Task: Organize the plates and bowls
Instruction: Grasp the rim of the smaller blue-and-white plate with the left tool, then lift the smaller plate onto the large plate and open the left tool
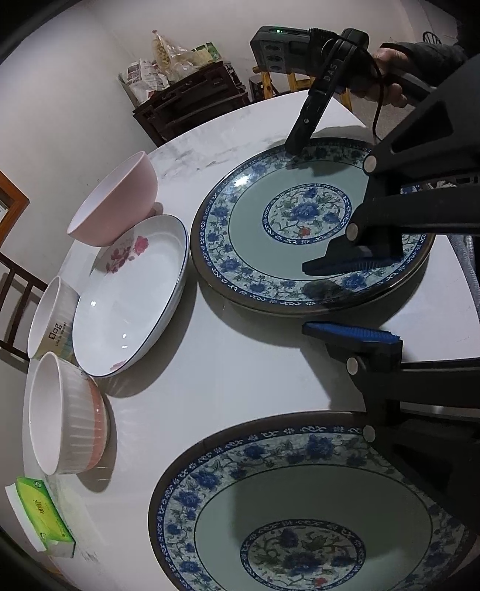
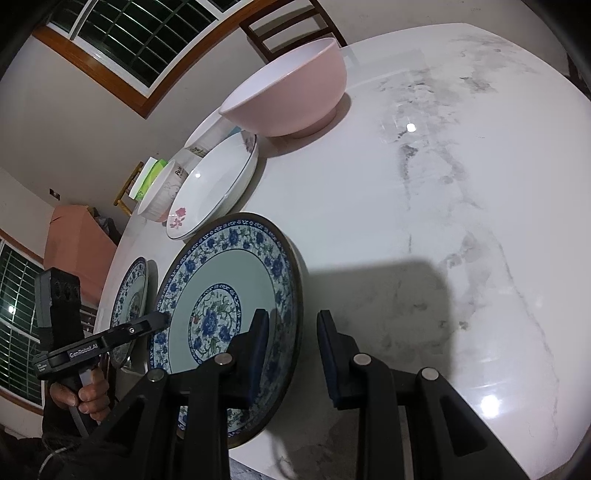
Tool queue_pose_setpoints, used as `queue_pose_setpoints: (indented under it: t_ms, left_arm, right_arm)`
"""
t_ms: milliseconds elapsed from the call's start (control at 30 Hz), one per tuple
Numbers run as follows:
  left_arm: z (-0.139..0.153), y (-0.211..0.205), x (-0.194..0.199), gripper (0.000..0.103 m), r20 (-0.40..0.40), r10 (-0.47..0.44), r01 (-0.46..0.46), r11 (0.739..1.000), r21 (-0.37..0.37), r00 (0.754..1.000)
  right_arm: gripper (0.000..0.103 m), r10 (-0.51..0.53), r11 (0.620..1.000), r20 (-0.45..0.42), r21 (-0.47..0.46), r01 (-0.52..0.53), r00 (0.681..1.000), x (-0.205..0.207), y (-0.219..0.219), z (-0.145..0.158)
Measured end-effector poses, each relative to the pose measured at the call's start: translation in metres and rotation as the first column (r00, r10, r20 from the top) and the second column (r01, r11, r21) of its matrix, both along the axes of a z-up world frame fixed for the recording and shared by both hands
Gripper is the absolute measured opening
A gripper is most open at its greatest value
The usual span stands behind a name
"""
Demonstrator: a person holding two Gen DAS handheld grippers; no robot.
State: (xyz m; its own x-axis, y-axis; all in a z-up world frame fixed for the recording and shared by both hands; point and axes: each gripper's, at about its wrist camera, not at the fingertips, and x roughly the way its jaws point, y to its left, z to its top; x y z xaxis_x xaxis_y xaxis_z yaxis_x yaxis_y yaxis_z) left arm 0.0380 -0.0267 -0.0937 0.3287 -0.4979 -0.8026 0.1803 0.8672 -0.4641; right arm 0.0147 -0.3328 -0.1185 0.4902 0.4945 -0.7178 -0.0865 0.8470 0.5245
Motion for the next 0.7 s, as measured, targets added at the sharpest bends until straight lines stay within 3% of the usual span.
queue_pose_setpoints:
  t_ms: [233,700]
  left_arm:
    - [-0.0024,-0.0011,0.0010,0.014,-0.006,-0.003,0.003,1.000,0.010,1.000]
    - [0.0049,-0.0025,-0.0032,0.014,0.007,-0.001,0.001,0.999,0.051,1.000]
  right_arm:
    - [0.015,0.006,0.999,0.006,-0.034,-0.005,1.000,-0.0003,0.0054,-0.0006]
    - [0.014,-0.021,0.999,0.013,-0.034,0.021,1.000,-0.0056,0.0106,0.0043]
